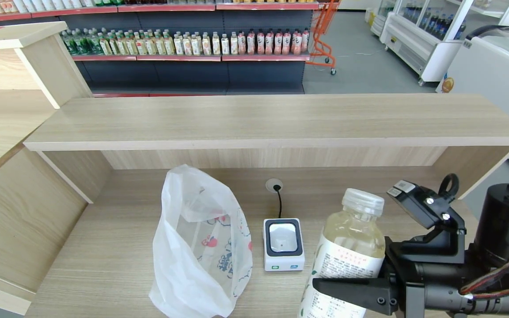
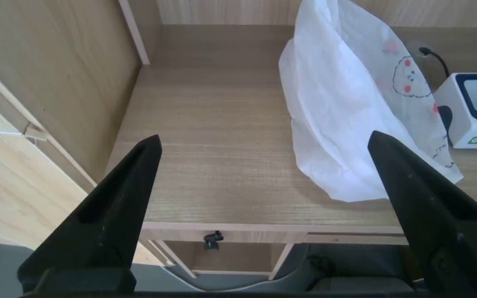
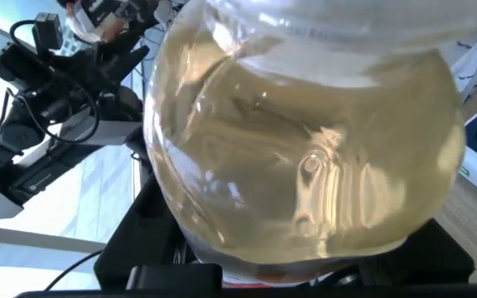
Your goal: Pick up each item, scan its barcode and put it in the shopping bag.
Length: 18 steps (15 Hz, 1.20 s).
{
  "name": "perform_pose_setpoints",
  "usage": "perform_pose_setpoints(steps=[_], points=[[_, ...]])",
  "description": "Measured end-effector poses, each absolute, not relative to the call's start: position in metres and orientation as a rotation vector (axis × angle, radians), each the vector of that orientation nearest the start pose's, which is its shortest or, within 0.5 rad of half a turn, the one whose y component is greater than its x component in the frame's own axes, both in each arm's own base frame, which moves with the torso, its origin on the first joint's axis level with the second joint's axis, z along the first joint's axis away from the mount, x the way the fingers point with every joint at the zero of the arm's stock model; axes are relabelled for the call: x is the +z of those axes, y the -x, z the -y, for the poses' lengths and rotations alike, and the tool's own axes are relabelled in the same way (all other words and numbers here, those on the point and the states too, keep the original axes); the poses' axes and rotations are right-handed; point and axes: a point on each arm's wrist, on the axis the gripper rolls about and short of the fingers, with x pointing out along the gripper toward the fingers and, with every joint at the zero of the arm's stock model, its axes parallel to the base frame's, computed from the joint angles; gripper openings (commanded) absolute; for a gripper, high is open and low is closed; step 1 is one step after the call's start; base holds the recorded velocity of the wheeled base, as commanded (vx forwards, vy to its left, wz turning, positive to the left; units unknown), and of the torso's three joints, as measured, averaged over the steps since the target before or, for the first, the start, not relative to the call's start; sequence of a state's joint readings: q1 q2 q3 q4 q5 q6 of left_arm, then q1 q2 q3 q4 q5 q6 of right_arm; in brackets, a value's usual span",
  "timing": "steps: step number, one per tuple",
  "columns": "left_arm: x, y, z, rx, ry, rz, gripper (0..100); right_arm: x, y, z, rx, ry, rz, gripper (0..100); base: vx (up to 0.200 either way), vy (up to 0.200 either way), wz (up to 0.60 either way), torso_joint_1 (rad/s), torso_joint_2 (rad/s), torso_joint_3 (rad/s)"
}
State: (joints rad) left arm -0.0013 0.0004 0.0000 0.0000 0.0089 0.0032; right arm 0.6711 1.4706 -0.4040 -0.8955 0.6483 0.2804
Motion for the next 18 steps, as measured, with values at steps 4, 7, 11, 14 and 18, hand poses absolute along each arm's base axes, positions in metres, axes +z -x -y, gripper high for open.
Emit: perform_pose_setpoints(steps=[4, 7, 11, 14, 18], points=[[0.075, 0.023, 0.0, 0.007, -0.003, 0.0, 100, 0.165, -0.162, -0.146, 1.277, -0.235, -0.368, 0, 0.0, 0.0, 0.0, 0.0, 0.0, 0.0], [0.075, 0.023, 0.0, 0.008, -0.003, 0.0, 100, 0.165, -0.163, -0.144, 1.268, -0.236, -0.364, 0, 0.0, 0.0, 0.0, 0.0, 0.0, 0.0], [0.075, 0.023, 0.0, 0.007, -0.003, 0.0, 100, 0.164, -0.166, -0.137, 1.211, -0.152, -0.297, 0, 0.0, 0.0, 0.0, 0.0, 0.0, 0.0], [0.075, 0.023, 0.0, 0.008, -0.003, 0.0, 100, 0.161, -0.181, -0.111, 1.016, 0.135, -0.119, 0, 0.0, 0.0, 0.0, 0.0, 0.0, 0.0], [0.075, 0.023, 0.0, 0.008, -0.003, 0.0, 100, 0.163, -0.188, -0.059, 0.734, 0.434, -0.004, 0, 0.0, 0.0, 0.0, 0.0, 0.0, 0.0]])
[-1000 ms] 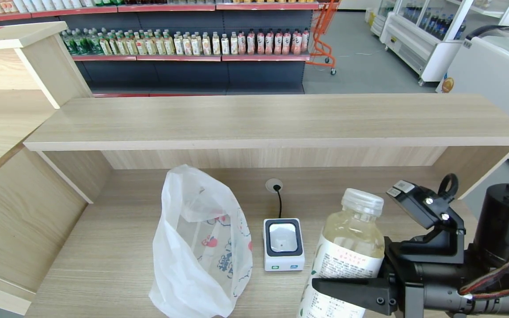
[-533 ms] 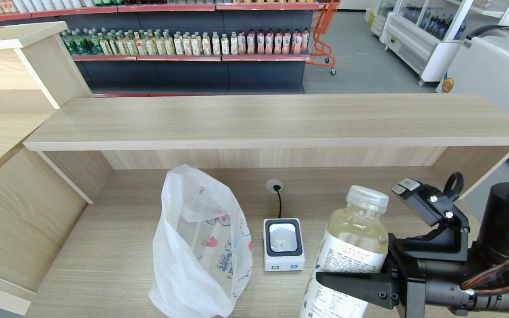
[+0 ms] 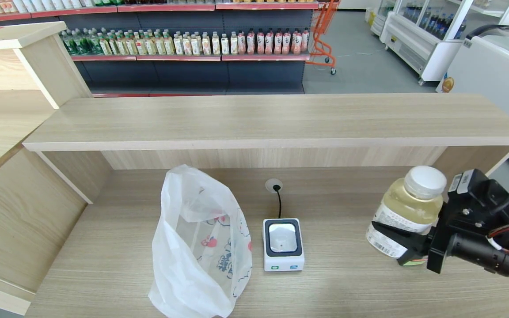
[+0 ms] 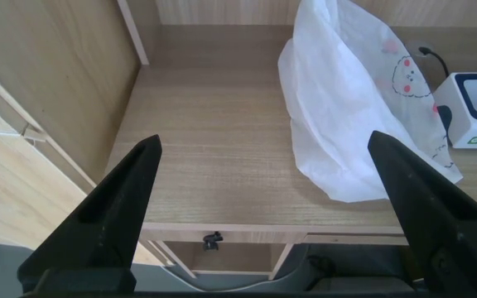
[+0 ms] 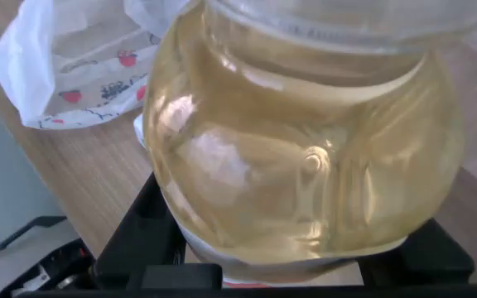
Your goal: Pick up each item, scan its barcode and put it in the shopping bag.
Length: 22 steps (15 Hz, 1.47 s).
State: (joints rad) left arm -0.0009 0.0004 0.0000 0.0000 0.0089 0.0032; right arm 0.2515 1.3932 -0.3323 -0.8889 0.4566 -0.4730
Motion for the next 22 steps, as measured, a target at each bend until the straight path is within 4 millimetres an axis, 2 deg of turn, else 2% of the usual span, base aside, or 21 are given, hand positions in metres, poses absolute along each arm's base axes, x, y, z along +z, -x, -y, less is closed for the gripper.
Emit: perform_pose_setpoints(steps=[3, 8, 12, 13, 17, 22], points=[[0.075, 0.023, 0.0, 0.007, -0.003, 0.0, 100, 0.159, -0.175, -0.049, 0.685, 0.508, 0.01, 0, 0.0, 0.0, 0.0, 0.0, 0.0, 0.0], [0.075, 0.023, 0.0, 0.008, -0.008, 0.0, 100, 0.164, -0.16, -0.043, 0.602, 0.514, 0.019, 0, 0.0, 0.0, 0.0, 0.0, 0.0, 0.0], [0.075, 0.023, 0.0, 0.007, -0.003, 0.0, 100, 0.163, -0.144, -0.039, 0.582, 0.443, -0.113, 0, -0.2, 0.0, 0.0, 0.008, 0.0, 0.0], [0.075, 0.023, 0.0, 0.007, -0.001, 0.0, 100, 0.169, -0.143, -0.038, 0.575, 0.418, -0.104, 0, -0.2, 0.0, 0.0, -0.017, 0.0, 0.007], [0.075, 0.023, 0.0, 0.008, -0.004, 0.0, 100, 0.181, -0.145, -0.039, 0.558, 0.329, -0.086, 0, -0.05, 0.0, 0.0, -0.003, 0.0, 0.001], [0.075, 0.023, 0.0, 0.008, -0.007, 0.0, 100, 0.188, -0.166, -0.043, 0.565, 0.295, -0.101, 0, 0.0, 0.0, 0.0, 0.0, 0.0, 0.0]])
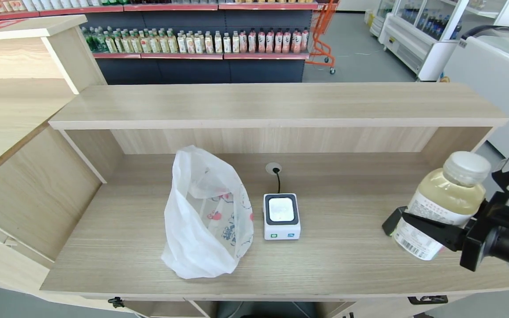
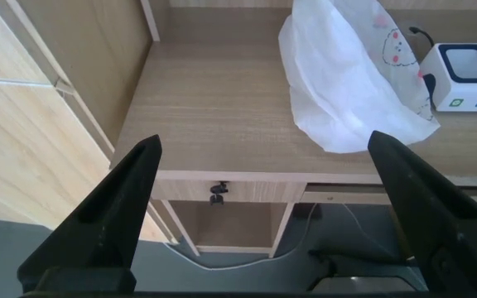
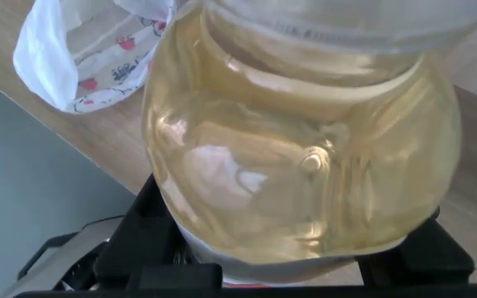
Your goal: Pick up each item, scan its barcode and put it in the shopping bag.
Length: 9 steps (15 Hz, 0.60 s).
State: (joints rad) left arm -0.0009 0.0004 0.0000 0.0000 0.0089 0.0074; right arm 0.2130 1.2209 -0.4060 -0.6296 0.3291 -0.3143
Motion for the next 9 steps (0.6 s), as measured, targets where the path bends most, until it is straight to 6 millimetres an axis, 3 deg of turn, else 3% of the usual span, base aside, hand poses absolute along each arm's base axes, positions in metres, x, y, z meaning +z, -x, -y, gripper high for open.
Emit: perform_pose_setpoints(steps=[1, 8, 9], points=[[0.075, 0.023, 0.0, 0.008, -0.007, 0.0, 100, 0.189, -0.172, -0.045, 0.568, 0.294, -0.103, 0, 0.0, 0.0, 0.0, 0.0, 0.0, 0.0], [0.075, 0.023, 0.0, 0.008, -0.005, 0.0, 100, 0.196, -0.216, -0.06, 0.588, 0.309, -0.065, 0, 0.0, 0.2, 0.0, 0.005, 0.01, 0.0], [0.075, 0.023, 0.0, 0.007, -0.004, 0.0, 100, 0.193, -0.221, -0.061, 0.587, 0.321, -0.071, 0, 0.0, 0.0, 0.0, 0.0, 0.0, 0.0]])
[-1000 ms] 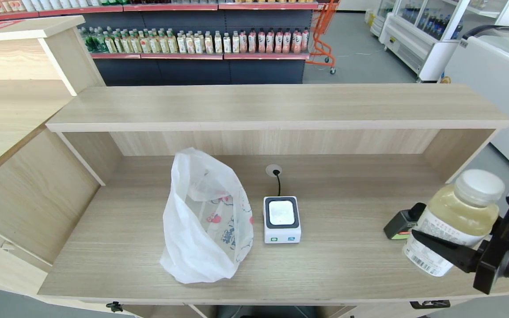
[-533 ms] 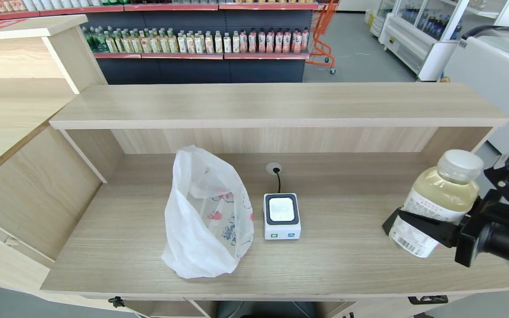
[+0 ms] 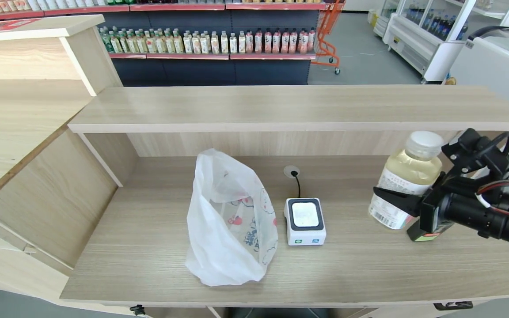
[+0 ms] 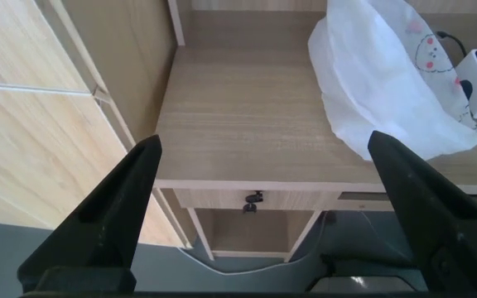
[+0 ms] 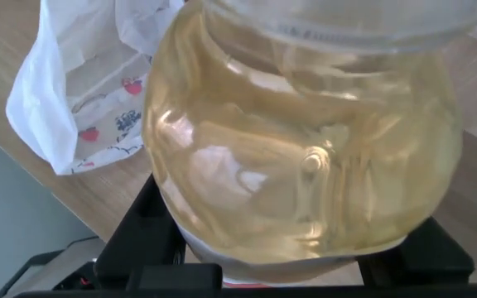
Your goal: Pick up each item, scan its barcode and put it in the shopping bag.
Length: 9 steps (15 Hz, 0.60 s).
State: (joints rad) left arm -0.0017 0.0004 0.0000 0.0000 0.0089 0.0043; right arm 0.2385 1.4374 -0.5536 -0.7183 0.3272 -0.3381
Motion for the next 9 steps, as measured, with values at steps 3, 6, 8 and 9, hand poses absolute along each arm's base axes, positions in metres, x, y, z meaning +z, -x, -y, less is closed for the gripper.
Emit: perform_pose_setpoints(steps=[3, 6, 8, 9], points=[[0.075, 0.023, 0.0, 0.008, -0.004, 0.0, 100, 0.189, -0.24, -0.064, 0.585, 0.381, -0.05, 0, 0.0, 0.0, 0.0, 0.0, 0.0, 0.0], [0.075, 0.023, 0.0, 0.007, -0.004, 0.0, 100, 0.184, -0.264, -0.066, 0.569, 0.42, -0.004, 0, 0.0, 0.0, 0.0, 0.0, 0.0, 0.0], [0.075, 0.023, 0.0, 0.007, -0.004, 0.0, 100, 0.179, -0.286, -0.069, 0.559, 0.45, 0.066, 0, 0.0, 0.0, 0.0, 0.0, 0.0, 0.0], [0.075, 0.023, 0.0, 0.007, -0.004, 0.0, 100, 0.175, -0.294, -0.071, 0.569, 0.466, 0.095, 0, 0.0, 0.0, 0.0, 0.0, 0.0, 0.0]])
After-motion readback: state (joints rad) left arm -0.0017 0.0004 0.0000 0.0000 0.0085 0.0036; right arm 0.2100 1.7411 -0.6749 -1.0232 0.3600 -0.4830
